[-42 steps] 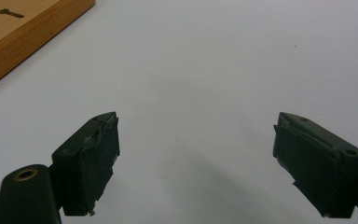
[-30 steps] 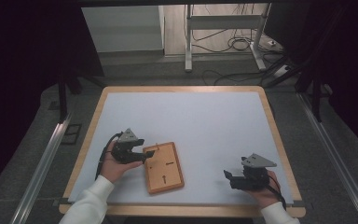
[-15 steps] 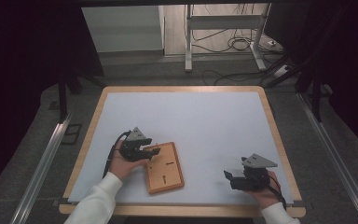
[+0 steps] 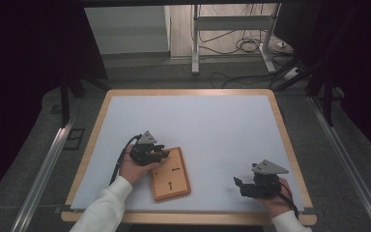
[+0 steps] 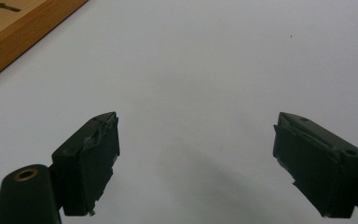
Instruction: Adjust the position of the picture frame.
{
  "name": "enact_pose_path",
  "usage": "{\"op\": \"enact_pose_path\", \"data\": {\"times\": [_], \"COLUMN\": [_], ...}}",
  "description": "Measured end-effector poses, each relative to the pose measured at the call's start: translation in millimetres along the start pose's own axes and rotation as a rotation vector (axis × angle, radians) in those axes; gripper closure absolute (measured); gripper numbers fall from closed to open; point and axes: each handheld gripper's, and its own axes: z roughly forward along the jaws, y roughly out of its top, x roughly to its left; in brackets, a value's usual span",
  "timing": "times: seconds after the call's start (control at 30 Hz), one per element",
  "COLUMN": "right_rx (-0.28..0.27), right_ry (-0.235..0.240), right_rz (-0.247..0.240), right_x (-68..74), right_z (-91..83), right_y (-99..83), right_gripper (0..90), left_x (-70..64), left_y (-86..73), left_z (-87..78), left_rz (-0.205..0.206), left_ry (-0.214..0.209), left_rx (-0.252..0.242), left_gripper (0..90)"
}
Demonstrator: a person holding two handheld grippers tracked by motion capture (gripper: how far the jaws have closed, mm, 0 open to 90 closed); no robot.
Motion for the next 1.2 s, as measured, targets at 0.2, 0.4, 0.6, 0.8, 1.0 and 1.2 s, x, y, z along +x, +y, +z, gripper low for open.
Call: {"op": "enact_pose_path", "data": {"times": [0.2,0.4,0.6,0.8,1.0,1.2], "right_rx": [0.005,0.005,0.009,0.006,0.006,0.007], "right_ry": [0.001,0.0,-0.001,-0.002,-0.003,-0.004], "right_rz": [-0.002,-0.004,-0.008,-0.006,-0.008,-0.007], "right_x": [0.3,0.8,1.0,0.5,0.7,0.1], "right_z": [0.4,0.4,1.2,0.6,0.6,0.9], "right_y": [-0.8,-0.7,-1.1,-1.0,-1.0,-1.3], "right_gripper": [14.7,14.7,14.7,14.7,14.7,14.7], "left_x": [-0.2,-1.6,-1.0,-3.1,-9.9,-16.9], "left_y": [-4.6,-4.0,-4.0,-1.2,8.0,19.5], "left_z": [2.0,3.1,2.5,1.5,2.7,12.9], "left_rz": [0.003,0.006,-0.005,-0.001,0.024,0.026], "left_ry": [0.019,0.012,0.005,0.0,-0.007,-0.031], "left_rx": [-0.019,-0.03,-0.04,-0.053,-0.053,-0.036], "left_gripper": [79.0,84.1,84.2,84.2,84.1,84.0]}}
